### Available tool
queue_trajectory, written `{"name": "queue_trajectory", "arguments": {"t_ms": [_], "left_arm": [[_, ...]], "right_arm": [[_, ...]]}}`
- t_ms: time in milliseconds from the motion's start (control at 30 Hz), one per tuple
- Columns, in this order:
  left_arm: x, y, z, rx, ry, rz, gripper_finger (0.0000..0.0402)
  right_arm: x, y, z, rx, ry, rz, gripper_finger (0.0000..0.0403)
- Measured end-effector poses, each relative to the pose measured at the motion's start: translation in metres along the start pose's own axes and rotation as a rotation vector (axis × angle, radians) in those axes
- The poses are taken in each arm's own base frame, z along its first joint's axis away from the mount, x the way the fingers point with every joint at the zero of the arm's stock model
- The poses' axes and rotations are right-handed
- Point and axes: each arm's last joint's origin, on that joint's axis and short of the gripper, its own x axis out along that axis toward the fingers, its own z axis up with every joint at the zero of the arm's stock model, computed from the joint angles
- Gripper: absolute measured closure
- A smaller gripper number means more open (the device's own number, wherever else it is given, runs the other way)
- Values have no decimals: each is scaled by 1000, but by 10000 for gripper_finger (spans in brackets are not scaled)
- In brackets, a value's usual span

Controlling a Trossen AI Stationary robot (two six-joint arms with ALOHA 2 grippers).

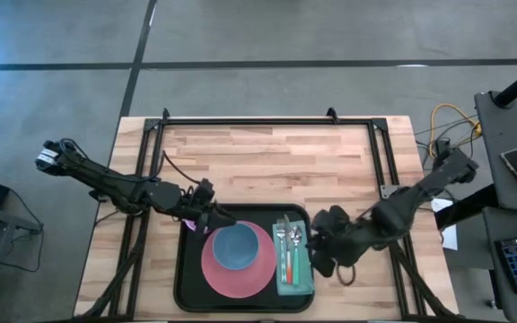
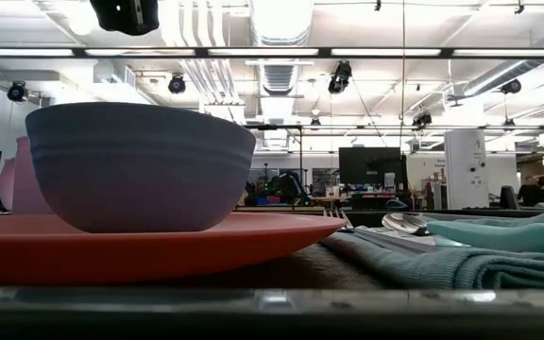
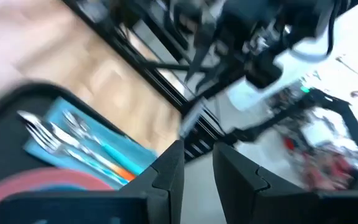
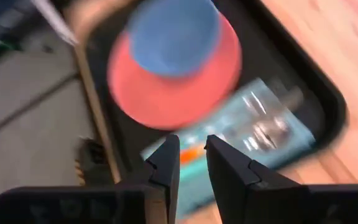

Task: Set up tray
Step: Return to Home Position

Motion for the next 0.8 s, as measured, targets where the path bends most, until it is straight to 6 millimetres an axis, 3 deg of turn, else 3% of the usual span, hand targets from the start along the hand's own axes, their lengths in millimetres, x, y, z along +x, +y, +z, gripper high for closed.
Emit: {"name": "queue_trajectory", "arguments": {"t_ms": [167,267,467,633,800], "left_arm": [[0,-3,-1,6,33,-41,335],[-2,-7,-8,62,59,-59,335],[-6,-13,-32,111,119,-105,335],[-7,-6,-41,138,-9,-255,335],[-6,24,-34,159,-146,-301,335]], "right_arm": [[-29,9,11,-81,-133,194,330],[-35,8,14,-74,-166,243,326],[-6,6,-1,-31,-175,378,321],[30,-10,-7,8,-260,548,326],[27,-41,2,23,-356,574,333]]}}
